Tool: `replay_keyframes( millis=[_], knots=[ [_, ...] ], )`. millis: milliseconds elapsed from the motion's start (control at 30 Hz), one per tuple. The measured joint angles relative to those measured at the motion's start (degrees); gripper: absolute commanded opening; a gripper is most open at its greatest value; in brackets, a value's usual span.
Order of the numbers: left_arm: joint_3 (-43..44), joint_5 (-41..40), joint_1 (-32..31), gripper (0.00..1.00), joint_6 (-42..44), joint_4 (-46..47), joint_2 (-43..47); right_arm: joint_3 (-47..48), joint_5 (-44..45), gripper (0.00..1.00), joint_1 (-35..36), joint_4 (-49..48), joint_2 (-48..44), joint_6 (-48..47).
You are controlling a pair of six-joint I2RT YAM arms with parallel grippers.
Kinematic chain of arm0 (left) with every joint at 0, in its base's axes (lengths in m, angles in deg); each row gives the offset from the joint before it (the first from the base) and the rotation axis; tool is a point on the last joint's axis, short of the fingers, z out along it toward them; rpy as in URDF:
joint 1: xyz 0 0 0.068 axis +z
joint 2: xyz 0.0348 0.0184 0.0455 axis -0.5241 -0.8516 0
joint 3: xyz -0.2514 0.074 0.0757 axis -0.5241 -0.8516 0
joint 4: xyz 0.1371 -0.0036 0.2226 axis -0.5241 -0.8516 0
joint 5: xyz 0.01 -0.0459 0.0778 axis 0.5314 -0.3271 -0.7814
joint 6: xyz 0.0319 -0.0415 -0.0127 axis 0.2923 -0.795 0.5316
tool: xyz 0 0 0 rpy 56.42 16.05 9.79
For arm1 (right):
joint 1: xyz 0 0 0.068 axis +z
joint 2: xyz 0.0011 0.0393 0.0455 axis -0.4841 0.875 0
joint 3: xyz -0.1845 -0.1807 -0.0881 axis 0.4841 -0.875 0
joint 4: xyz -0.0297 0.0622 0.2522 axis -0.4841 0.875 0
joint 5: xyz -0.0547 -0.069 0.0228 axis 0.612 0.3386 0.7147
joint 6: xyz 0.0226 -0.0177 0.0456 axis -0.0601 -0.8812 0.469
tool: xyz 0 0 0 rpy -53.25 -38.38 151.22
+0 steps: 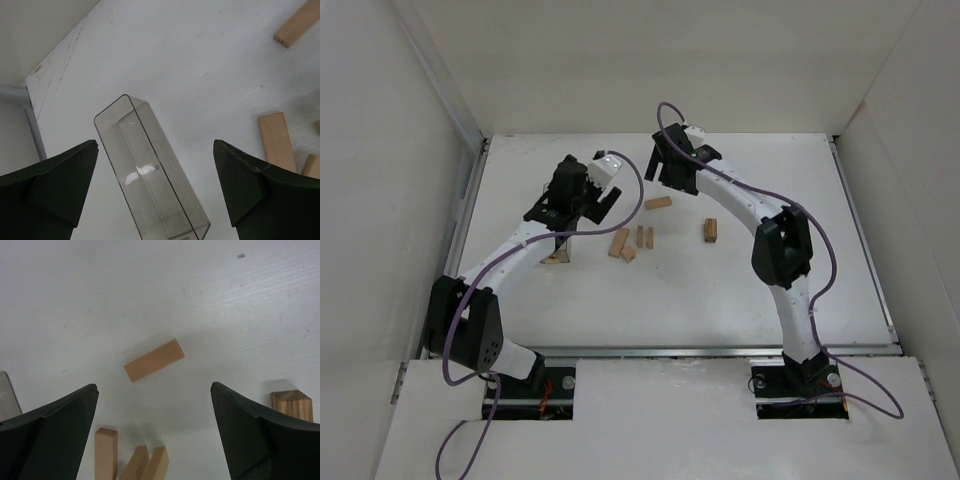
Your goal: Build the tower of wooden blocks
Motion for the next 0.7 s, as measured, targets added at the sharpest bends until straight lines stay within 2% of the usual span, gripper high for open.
replay_keyframes(
  millis=[100, 267, 400, 567, 633, 700],
  knots=[
    [3.1, 6.2, 0.0, 1.0, 3.8, -1.6, -2.4, -8.0, -2.3, 1.0, -1.6, -1.8, -3.5, 0.6],
    [18.0, 20.4, 0.0, 1.0, 9.6, -9.4, -13.1, -19.6, -4.6, 1.0, -7.4, -6.4, -11.3, -0.3],
    [36.6, 29.2, 0.0, 1.0, 12.1, -16.8, -25.9, -22.1, -4.7, 1.0, -11.4, -9.5, -16.3, -4.3],
    [59.9, 38.6, -0.3, 1.0, 14.2, -28.5, -42.6, -26.9, -5.3, 1.0, -12.9, -13.1, -22.6, -8.1],
    [64.1, 40.6, -0.6, 1.0, 14.6, -31.6, -47.3, -29.6, -6.2, 1.0, -13.8, -14.6, -25.0, -9.0],
    [64.4, 41.4, -1.1, 1.0, 14.9, -34.3, -50.2, -32.4, -7.3, 1.0, -15.5, -15.7, -26.9, -9.5]
  ],
)
